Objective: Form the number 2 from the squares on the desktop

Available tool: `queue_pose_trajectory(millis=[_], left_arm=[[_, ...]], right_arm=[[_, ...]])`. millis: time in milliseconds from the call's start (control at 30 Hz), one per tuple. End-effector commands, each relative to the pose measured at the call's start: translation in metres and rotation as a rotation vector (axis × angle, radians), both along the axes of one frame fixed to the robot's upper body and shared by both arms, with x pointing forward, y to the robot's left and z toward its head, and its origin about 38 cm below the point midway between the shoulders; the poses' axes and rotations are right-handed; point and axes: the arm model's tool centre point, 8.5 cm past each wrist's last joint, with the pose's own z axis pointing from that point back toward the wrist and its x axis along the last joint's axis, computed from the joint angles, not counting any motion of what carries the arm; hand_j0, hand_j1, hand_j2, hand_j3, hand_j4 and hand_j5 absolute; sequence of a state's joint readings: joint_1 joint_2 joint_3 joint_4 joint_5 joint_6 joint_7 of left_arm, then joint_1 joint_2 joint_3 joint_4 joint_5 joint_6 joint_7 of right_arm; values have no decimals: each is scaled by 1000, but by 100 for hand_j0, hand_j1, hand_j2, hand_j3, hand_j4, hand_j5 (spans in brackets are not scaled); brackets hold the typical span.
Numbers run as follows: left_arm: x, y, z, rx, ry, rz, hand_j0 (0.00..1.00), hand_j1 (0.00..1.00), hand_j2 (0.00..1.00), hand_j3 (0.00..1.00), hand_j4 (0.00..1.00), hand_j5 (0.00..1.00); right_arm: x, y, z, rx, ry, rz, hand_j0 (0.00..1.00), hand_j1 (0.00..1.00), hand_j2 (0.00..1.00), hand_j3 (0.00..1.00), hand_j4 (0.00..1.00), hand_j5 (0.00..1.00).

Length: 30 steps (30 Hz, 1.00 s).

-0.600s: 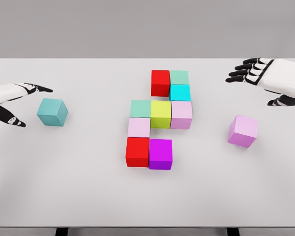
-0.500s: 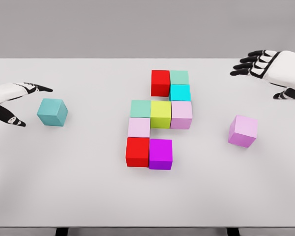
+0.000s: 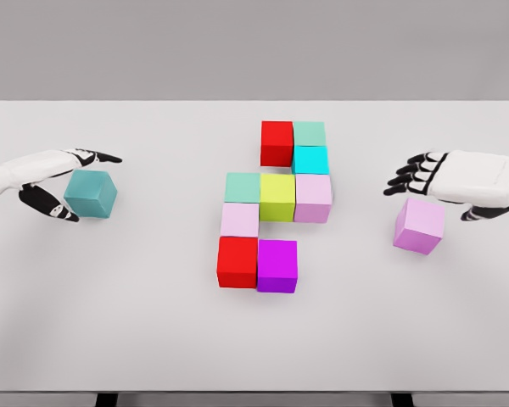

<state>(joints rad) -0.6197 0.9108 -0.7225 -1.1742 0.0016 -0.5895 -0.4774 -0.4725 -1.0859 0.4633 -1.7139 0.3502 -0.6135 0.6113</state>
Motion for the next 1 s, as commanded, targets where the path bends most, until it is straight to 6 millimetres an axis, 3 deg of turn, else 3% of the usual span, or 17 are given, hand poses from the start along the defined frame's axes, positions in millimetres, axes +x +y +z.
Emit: queue_pose_trajectory(millis=[0, 100, 233, 567, 767, 967], left_arm=[[1, 4, -3, 10, 6, 14, 100, 100, 100, 100, 100, 100], [9, 16, -16, 15, 51, 119, 100, 100, 100, 100, 100, 100], [12, 17, -22, 35, 57, 157, 100, 100, 100, 100, 100, 100], [19, 7, -28, 62, 64, 171, 99, 99, 99, 99, 99, 99], [20, -1, -32, 53, 68, 165, 75, 75, 75, 75, 75, 75], [21, 2, -31, 45, 63, 176, 59, 59, 59, 59, 59, 59]], right_arm=[[-3, 4, -12, -23, 26, 12, 100, 100, 100, 100, 100, 100], [-1, 3, -12, -54, 10, 12, 100, 100, 100, 100, 100, 100], [0, 8, -20, -89, 10, 27, 100, 100, 100, 100, 100, 100], [3, 12, -31, -144, -2, 36, 100, 100, 100, 100, 100, 100], [7, 9, -35, -177, -13, 22, 100, 100, 100, 100, 100, 100], [11, 10, -41, -196, -20, 16, 100, 100, 100, 100, 100, 100]])
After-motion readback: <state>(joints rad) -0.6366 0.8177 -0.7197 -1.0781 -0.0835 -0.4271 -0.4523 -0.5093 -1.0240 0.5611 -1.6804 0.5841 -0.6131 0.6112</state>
